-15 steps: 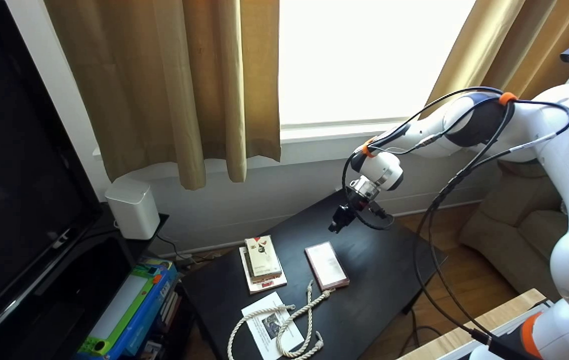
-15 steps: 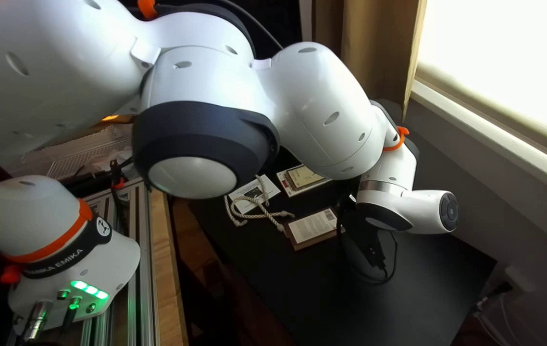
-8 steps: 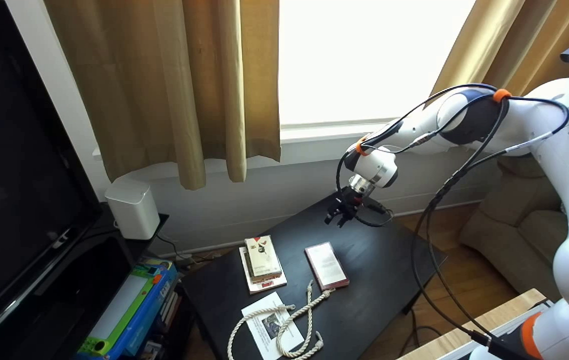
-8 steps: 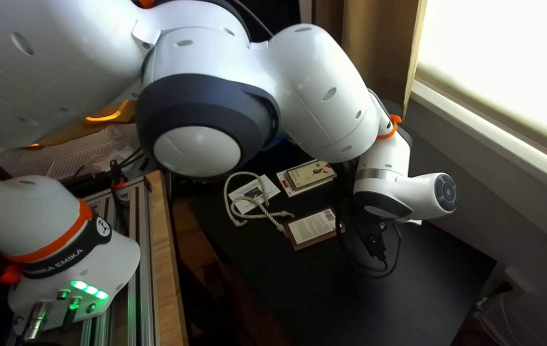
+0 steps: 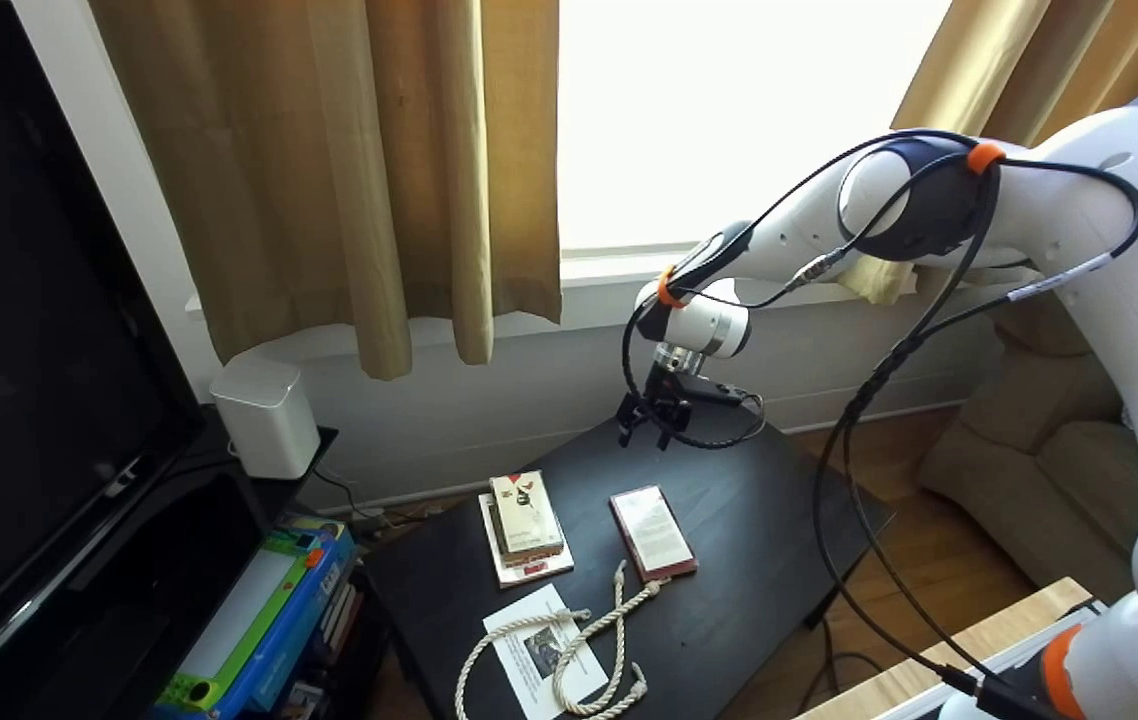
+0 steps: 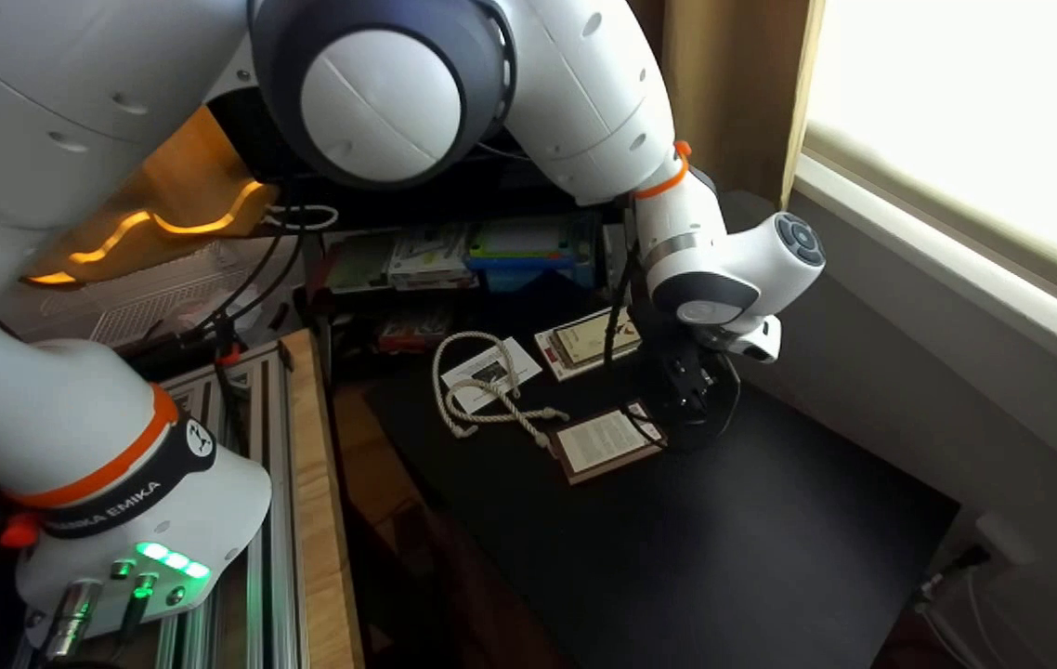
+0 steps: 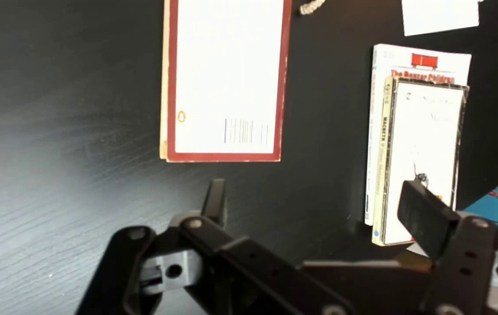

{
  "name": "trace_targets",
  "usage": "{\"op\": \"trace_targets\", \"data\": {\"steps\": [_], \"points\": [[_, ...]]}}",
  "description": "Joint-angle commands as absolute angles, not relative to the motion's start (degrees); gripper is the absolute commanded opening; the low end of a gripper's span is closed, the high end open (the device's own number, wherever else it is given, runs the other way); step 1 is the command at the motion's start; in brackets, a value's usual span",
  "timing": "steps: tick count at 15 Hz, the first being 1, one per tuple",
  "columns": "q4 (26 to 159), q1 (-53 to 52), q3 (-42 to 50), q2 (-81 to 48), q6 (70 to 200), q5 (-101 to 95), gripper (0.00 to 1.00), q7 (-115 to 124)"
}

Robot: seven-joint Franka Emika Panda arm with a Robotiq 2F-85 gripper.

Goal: Flip the brown and yellow book over

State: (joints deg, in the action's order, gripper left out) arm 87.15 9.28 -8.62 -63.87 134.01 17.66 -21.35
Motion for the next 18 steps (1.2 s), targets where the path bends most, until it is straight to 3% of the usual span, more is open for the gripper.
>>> {"op": "trace_targets", "data": {"steps": [1, 18], "points": [[93.77, 3.02, -3.74, -57.89, 134.70, 11.15, 1.00, -11.53], [116.78, -13.69, 5.93, -39.42, 148.04, -7.21, 1.00, 12.47]]}}
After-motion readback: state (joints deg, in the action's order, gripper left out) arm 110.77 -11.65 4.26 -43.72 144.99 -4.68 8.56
